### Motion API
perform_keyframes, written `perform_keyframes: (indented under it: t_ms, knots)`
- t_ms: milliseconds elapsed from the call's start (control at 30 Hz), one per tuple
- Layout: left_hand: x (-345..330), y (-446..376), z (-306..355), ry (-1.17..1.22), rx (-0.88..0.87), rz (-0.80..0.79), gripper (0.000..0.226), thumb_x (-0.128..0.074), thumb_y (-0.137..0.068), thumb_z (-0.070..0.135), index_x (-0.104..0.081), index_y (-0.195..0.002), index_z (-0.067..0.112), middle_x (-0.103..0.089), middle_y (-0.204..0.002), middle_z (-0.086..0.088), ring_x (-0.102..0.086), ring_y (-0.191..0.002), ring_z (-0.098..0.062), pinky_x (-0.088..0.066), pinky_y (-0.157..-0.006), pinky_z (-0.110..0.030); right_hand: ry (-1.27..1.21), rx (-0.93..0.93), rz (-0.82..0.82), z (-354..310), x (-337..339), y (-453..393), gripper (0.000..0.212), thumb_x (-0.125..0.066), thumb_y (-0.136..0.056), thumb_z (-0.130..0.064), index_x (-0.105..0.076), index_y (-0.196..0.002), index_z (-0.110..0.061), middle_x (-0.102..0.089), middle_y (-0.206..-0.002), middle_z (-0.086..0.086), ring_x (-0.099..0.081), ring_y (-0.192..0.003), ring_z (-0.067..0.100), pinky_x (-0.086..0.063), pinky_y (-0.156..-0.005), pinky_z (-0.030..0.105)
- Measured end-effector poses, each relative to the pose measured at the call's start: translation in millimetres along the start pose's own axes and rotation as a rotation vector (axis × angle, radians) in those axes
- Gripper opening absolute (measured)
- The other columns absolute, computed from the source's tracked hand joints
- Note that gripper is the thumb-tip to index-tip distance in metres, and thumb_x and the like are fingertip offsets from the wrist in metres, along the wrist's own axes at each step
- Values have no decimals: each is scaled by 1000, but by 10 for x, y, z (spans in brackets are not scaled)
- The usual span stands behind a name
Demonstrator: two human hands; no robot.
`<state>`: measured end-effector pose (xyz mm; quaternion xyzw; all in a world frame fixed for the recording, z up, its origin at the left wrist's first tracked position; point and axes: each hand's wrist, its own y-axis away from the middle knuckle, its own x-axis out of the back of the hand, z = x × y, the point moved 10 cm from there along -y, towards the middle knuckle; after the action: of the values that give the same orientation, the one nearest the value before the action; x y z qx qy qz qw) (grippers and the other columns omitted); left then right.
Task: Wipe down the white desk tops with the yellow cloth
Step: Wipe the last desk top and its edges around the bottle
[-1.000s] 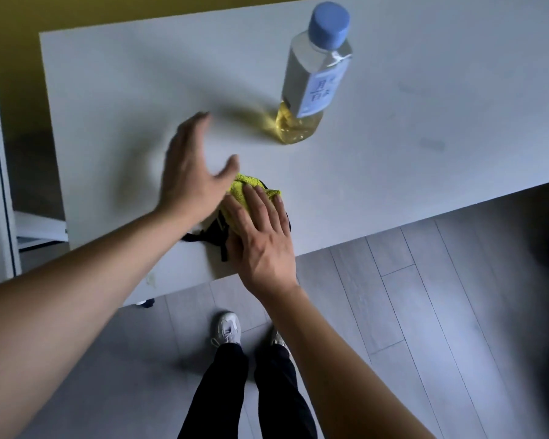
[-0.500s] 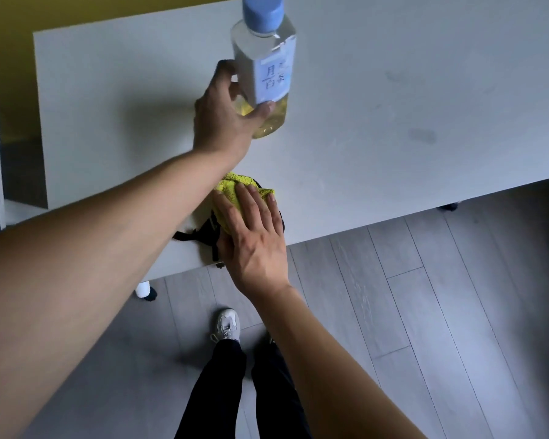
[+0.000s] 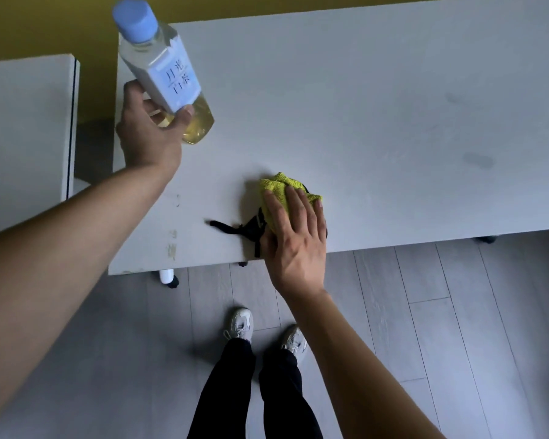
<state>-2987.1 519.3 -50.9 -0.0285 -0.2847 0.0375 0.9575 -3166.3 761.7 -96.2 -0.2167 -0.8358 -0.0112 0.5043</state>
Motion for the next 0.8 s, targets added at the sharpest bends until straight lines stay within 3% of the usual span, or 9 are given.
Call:
perform_keyframes:
  t_ms: [133,267,333,433,533,600,700,800]
  knots:
    - [2,142,-181,-141,12,4,75,-75,-76,50,-54,-137,12,-64,-131,-4,-63,-120,-23,-53,-102,-39,-10,-56,-6,-230,-136,-107,61,-50,-92,-28,-44,-153,-21,-40,-158,14,-26,-152,32,-14,-125,54]
    - [-84,944,-236,-338,-161,22,50,-54,-92,27,-56,-135,1,-57,-134,-22,-53,-124,-39,-36,-107,-42,-10,110,-62,-441,-287,-224,60,-50,-94,-26,-44,-153,-23,-40,-158,13,-28,-151,32,-15,-125,52]
    - [-274,1286,-199,-429,-316,-64,45,-50,-91,19,-59,-132,4,-59,-133,-21,-54,-122,-40,-36,-104,-46,19,76,-26,-120,-143,-215,61,-56,-94,-25,-43,-153,-25,-39,-159,11,-28,-151,31,-17,-124,50]
    - [-522,1432,-183,-585,-458,-171,48,-47,-94,18,-54,-141,11,-51,-151,-15,-49,-136,-39,-36,-110,-52,84,-140,70,856,335,-159,63,-53,-91,-24,-42,-154,-26,-33,-162,8,-27,-151,32,-21,-121,50]
    - [-564,1429,-174,-632,-461,-173,50,-43,-98,20,-48,-147,12,-43,-159,-14,-39,-147,-37,-32,-118,-54,148,-310,189,1673,881,-92,65,-46,-88,-23,-42,-154,-23,-37,-160,9,-31,-149,31,-23,-121,53]
    - [-542,1434,-174,-592,-438,-136,48,-41,-100,18,-49,-146,9,-43,-158,-16,-39,-146,-38,-32,-118,-56,168,-439,243,1872,1000,-49,63,-42,-91,-26,-42,-154,-23,-38,-159,10,-30,-150,30,-18,-123,53]
    - [-485,1428,-202,-585,-385,-76,45,-41,-101,17,-49,-144,6,-44,-156,-20,-40,-142,-40,-32,-118,-56,168,-439,208,1550,777,-116,62,-48,-93,-26,-39,-155,-26,-31,-162,10,-29,-148,34,-27,-118,56]
    - [-496,1397,-196,-594,-408,-68,44,-41,-102,16,-49,-144,5,-46,-154,-20,-41,-142,-39,-32,-119,-55,59,-161,31,678,131,-354,58,-57,-98,-29,-41,-154,-29,-29,-163,10,-27,-148,36,-29,-115,55]
